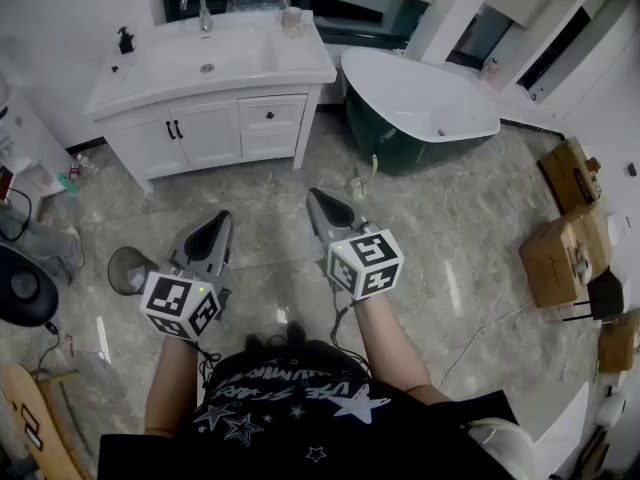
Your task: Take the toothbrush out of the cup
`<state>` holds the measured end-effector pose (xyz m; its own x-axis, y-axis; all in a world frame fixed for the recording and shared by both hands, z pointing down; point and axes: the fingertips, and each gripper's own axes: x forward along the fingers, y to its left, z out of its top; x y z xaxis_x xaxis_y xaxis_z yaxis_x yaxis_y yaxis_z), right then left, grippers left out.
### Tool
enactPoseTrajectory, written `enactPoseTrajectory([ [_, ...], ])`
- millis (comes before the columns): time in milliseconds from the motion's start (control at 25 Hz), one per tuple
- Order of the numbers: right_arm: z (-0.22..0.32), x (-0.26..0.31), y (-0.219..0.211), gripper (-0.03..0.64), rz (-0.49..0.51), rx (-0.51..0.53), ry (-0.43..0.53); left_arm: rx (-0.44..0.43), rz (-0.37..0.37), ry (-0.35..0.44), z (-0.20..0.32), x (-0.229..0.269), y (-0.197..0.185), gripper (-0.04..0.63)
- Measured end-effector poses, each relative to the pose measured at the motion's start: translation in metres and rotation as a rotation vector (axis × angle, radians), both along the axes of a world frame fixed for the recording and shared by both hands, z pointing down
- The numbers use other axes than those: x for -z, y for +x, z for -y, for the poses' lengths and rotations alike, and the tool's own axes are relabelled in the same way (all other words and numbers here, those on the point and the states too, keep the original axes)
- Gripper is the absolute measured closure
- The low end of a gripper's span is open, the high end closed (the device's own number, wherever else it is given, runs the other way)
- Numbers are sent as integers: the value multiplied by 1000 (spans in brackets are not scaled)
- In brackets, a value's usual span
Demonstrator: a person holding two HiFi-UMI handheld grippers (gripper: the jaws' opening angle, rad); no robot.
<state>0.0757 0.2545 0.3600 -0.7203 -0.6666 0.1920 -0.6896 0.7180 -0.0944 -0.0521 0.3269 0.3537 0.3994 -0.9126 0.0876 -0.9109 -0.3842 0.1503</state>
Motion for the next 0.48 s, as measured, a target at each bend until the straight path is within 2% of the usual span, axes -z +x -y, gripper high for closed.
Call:
enactPoseTrajectory([
  [480,-10,-12,12,618,4,36,-24,-4,-24,7,-8,-6,11,588],
])
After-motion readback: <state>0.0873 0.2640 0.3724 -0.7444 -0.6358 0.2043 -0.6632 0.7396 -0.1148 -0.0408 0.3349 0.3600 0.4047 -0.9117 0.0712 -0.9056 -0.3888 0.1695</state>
